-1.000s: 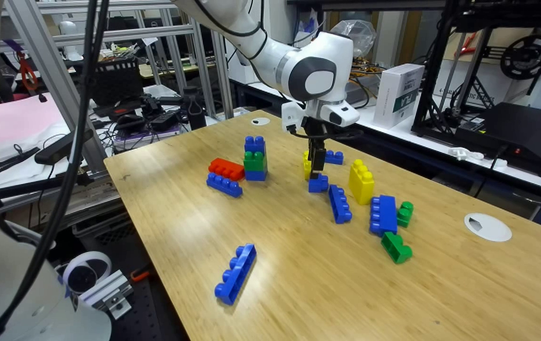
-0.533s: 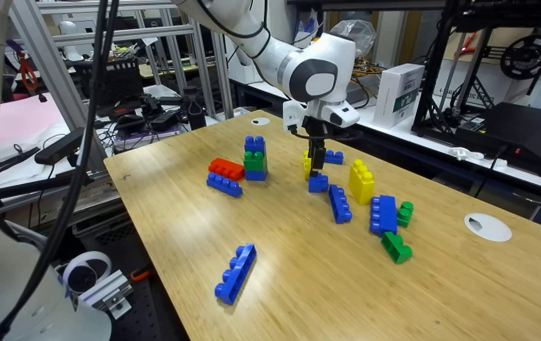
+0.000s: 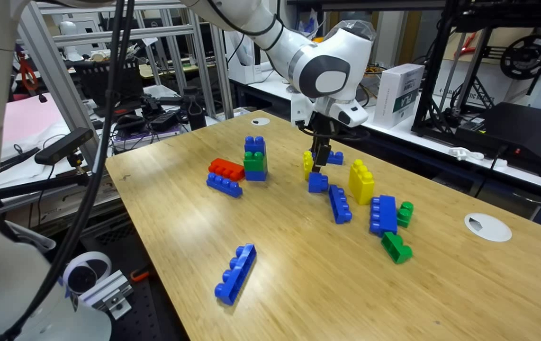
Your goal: Stack the blue block on the blue and green blocks.
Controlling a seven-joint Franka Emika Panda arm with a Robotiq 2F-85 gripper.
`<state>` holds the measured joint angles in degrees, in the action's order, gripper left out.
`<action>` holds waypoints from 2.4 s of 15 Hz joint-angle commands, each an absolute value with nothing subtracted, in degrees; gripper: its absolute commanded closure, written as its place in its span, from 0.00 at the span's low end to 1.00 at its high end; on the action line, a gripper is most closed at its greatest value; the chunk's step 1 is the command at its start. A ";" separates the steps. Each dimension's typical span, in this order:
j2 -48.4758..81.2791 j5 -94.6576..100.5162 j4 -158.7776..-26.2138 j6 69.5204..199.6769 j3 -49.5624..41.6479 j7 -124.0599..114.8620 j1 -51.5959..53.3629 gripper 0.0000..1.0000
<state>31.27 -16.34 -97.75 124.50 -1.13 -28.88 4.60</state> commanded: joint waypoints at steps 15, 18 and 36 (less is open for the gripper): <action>35.25 -17.94 -92.66 119.77 -1.06 -28.48 2.96 0.00; 35.25 -17.95 -92.62 119.68 -1.06 -28.48 2.95 0.00; 37.94 -18.00 -89.52 118.61 -1.67 -28.97 2.40 0.00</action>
